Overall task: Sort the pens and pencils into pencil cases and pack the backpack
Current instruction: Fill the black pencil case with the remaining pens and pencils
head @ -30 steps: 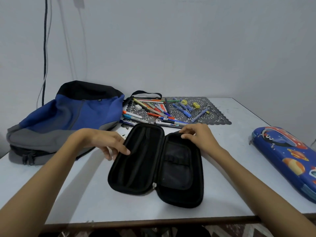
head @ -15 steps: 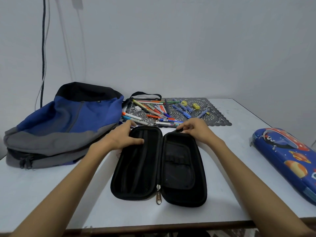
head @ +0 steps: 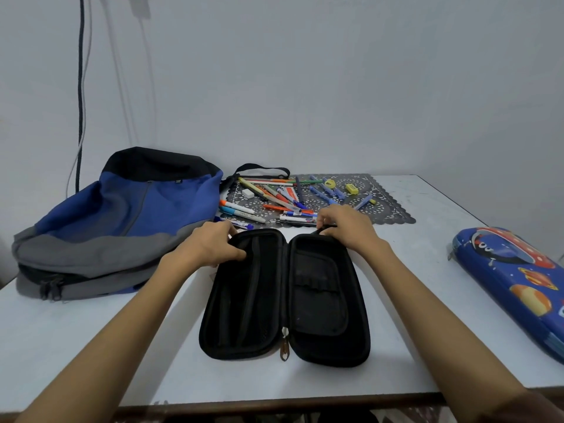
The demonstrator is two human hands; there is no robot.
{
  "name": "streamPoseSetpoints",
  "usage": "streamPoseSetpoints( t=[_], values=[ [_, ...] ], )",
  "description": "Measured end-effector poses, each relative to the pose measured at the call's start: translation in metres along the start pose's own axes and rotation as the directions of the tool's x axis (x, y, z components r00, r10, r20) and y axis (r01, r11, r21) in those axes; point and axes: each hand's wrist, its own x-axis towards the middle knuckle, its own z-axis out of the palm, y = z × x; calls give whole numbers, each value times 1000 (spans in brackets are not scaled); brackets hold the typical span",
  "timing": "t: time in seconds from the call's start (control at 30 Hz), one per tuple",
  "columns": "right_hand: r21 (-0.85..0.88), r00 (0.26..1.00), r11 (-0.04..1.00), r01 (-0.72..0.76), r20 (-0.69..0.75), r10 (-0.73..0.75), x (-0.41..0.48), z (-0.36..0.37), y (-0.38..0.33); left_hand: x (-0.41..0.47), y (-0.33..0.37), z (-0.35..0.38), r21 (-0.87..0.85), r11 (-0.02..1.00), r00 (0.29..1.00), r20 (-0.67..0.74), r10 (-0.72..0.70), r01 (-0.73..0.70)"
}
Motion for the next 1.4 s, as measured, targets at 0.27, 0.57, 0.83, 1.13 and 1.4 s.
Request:
streamPoseSetpoints(
  t=[0.27,0.57,0.83,1.13,1.4],
  values=[
    [-24,997,996,-82,4,82,-3,-4,17,-2,4,1,245,969,995,-80,62,-41],
    [145,976,969,-202,-55,212,-19,-5,42,-2,14,4,384,923,983,-164,84,-15],
    [240,955,944,-224,-138,262,-13,0,45,2,19,3,487,873,979,-179,93,7],
    [230,947,935,-269,-113,300,-11,-2,44,4,22,1,492,871,978,-184,102,2],
    [258,938,919,-299,-97,332,-8,-1,45,5,18,4,479,877,977,-181,116,-15]
  ],
)
